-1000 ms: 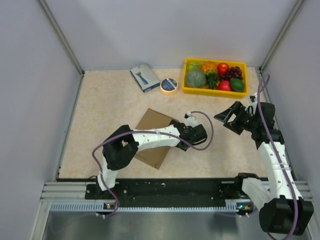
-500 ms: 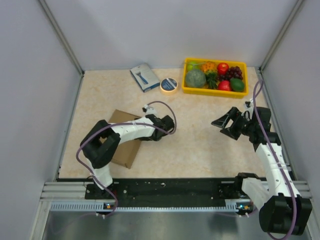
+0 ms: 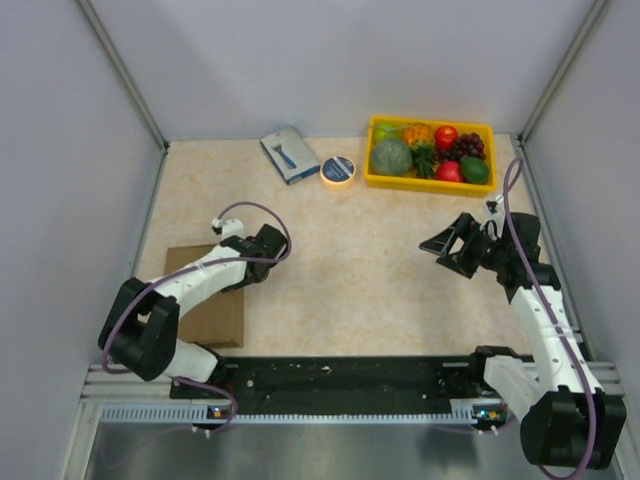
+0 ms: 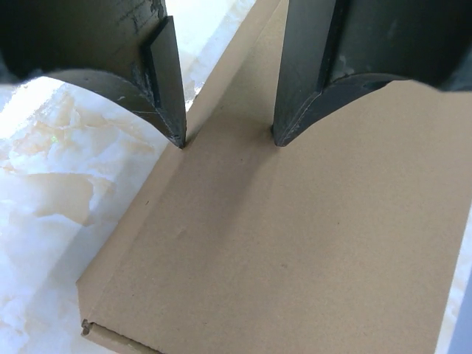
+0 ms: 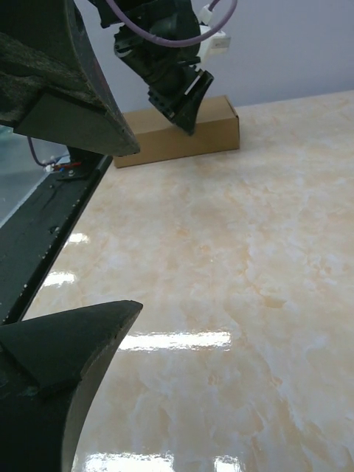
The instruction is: Fold the paper box
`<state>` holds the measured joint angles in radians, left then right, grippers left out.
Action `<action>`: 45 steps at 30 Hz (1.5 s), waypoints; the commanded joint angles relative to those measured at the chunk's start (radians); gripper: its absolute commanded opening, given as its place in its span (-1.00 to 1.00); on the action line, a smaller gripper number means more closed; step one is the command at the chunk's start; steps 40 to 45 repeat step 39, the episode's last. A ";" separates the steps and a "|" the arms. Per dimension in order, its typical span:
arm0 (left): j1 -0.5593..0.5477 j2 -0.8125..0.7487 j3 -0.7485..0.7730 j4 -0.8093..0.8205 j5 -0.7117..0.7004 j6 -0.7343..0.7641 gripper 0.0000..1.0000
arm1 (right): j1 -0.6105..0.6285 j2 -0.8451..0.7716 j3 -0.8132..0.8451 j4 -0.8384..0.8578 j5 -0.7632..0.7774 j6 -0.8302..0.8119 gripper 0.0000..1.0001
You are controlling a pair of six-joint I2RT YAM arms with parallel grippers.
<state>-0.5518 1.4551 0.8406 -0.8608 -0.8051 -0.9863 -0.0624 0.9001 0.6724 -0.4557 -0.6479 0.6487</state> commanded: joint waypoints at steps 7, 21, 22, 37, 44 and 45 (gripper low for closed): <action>0.098 -0.055 -0.080 0.203 0.268 0.152 -0.07 | 0.009 -0.015 0.004 0.038 -0.027 -0.003 0.57; -0.115 -0.048 -0.060 0.102 0.212 0.110 -0.16 | 0.010 -0.033 0.003 0.049 -0.021 0.005 0.57; -0.134 -0.055 -0.043 0.082 0.198 0.107 -0.12 | 0.010 -0.033 0.004 0.043 -0.013 -0.003 0.57; -0.218 -0.721 0.319 0.167 0.475 0.477 0.97 | 0.055 -0.322 0.537 -0.394 0.292 -0.348 0.98; -0.218 -0.834 0.368 0.287 0.539 0.550 0.97 | 0.084 -0.343 0.692 -0.422 0.335 -0.345 0.98; -0.218 -0.834 0.368 0.287 0.539 0.550 0.97 | 0.084 -0.343 0.692 -0.422 0.335 -0.345 0.98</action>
